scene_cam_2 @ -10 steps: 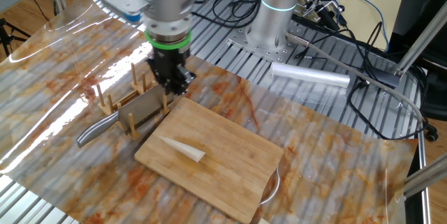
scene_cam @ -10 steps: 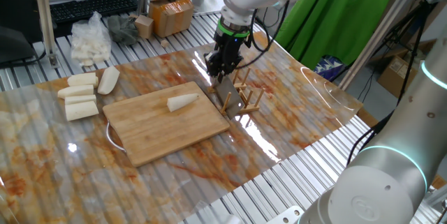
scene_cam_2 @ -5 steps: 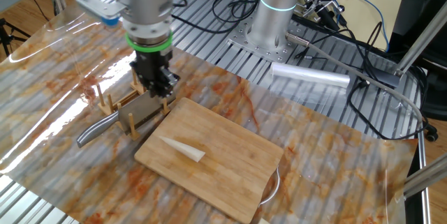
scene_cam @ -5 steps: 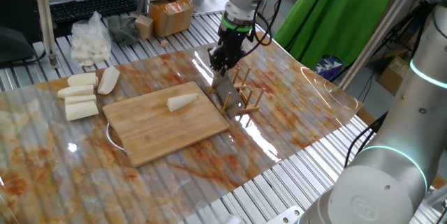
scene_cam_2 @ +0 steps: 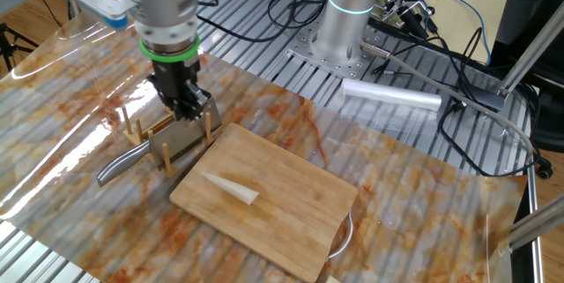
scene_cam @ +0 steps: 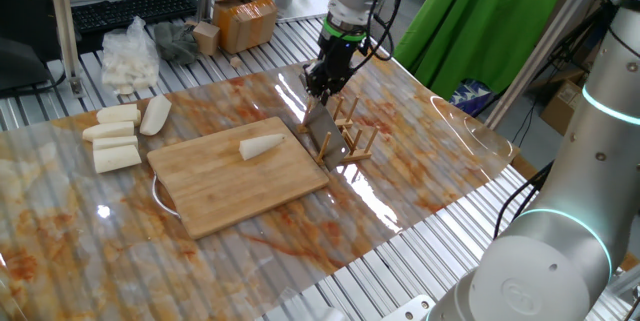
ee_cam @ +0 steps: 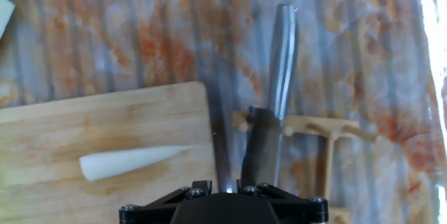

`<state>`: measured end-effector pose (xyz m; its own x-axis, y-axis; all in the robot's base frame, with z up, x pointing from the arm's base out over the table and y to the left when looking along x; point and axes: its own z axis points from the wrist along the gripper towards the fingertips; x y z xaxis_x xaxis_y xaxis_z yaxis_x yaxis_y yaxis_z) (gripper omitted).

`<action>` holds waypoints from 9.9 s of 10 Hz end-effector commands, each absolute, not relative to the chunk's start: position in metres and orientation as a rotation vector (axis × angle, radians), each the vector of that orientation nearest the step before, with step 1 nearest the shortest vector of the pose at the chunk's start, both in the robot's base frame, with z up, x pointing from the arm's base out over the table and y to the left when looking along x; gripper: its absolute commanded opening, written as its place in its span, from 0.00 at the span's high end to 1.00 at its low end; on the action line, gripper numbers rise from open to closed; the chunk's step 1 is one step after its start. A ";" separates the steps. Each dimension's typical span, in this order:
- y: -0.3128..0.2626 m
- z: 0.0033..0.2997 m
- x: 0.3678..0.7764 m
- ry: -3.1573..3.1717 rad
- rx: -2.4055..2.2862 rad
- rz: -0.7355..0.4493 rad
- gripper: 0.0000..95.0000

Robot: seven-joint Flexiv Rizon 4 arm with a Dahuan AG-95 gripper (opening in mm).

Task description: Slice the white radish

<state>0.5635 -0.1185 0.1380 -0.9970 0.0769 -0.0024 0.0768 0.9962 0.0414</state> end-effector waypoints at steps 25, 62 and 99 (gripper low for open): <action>-0.159 0.087 0.570 3.139 0.177 0.187 0.60; -0.145 0.028 0.565 3.066 0.208 0.381 1.00; 0.098 0.120 0.539 3.055 0.200 0.061 1.00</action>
<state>0.5378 0.0988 0.1187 -0.9883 0.1322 -0.0765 0.1292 0.9907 0.0431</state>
